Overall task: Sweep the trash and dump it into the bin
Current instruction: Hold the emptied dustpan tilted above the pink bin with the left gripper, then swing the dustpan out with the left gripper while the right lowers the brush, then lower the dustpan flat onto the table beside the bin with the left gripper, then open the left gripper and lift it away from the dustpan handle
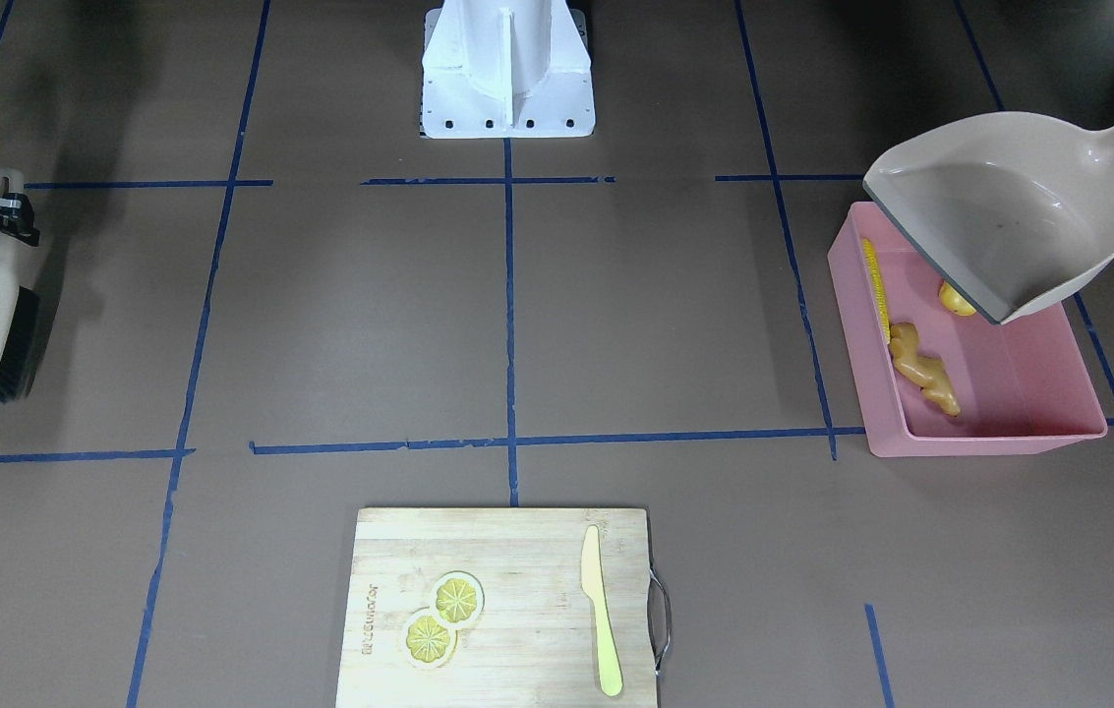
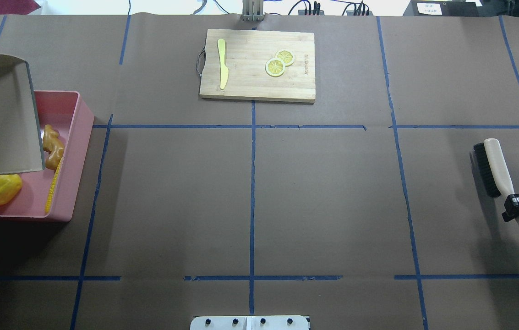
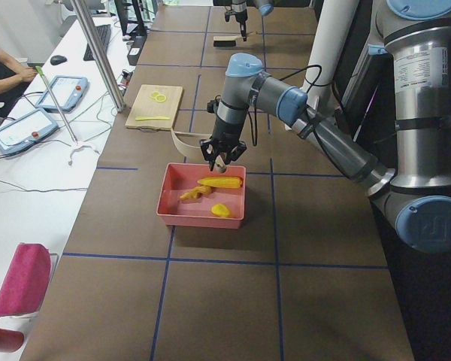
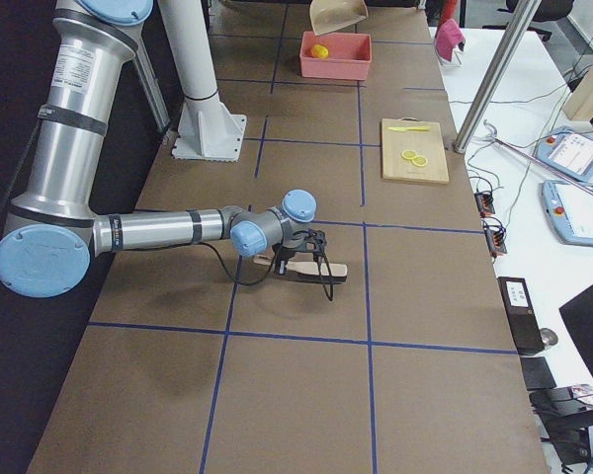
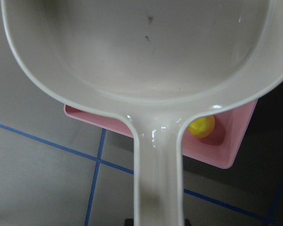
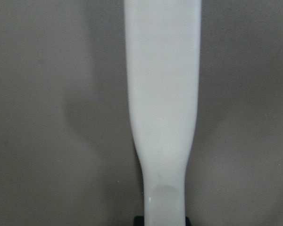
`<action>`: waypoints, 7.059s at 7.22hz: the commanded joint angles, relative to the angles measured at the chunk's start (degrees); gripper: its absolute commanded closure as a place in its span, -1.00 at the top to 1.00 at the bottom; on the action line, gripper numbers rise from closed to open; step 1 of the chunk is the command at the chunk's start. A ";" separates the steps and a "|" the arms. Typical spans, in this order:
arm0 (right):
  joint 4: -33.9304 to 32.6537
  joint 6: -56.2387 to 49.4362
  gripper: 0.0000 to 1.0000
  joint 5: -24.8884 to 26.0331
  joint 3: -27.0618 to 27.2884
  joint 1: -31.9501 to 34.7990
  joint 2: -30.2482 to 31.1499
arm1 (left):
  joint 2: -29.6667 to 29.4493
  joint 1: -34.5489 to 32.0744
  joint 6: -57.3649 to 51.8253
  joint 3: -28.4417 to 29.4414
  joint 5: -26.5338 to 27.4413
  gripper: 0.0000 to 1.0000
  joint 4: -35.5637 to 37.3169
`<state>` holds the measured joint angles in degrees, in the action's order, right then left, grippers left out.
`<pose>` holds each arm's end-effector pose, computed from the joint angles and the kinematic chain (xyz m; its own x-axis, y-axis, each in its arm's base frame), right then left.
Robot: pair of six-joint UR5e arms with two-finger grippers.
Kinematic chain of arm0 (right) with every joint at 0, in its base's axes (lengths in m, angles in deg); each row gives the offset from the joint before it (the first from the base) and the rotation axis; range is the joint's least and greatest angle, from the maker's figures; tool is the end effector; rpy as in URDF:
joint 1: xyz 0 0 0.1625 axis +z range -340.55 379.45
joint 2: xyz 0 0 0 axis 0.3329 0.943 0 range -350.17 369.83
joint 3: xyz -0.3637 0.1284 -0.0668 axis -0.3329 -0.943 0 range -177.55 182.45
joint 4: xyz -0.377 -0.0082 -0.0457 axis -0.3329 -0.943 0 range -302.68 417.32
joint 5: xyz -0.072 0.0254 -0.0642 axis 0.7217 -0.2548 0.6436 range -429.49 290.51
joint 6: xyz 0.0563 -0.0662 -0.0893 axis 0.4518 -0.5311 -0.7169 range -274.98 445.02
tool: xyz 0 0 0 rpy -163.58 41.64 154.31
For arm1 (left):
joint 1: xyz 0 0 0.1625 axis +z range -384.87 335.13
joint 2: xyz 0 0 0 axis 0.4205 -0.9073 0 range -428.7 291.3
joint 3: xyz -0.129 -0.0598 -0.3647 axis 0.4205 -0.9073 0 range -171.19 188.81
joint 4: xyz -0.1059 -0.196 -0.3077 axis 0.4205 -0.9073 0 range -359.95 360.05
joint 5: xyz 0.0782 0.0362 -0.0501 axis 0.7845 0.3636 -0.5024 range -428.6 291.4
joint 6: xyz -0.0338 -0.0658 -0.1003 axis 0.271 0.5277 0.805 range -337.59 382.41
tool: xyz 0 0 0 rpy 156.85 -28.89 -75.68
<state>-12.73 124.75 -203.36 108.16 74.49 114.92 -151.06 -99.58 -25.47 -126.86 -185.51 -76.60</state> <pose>-0.1785 -0.3372 0.5856 0.6900 0.0193 0.7236 0.1241 0.9817 -0.1445 0.0220 -0.3724 0.3906 0.3658 0.9301 0.0340 -0.7618 0.2782 0.5850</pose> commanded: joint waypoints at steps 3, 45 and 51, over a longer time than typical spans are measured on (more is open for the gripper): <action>0.17 -0.01 0.96 -0.08 -1.03 -0.11 -0.41 | -1.75 0.01 2.44 -0.21 -0.17 -0.85 0.09; -26.90 -37.27 1.00 -0.34 0.37 29.15 -15.97 | -29.62 31.14 33.24 18.24 7.74 1.00 1.41; -26.81 -37.27 1.00 -0.43 0.81 29.50 -15.36 | -16.30 9.20 45.43 20.88 7.39 1.00 0.01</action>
<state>-39.58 87.54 -203.76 108.92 103.85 99.22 -172.51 -84.30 20.45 -106.08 -178.00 -75.92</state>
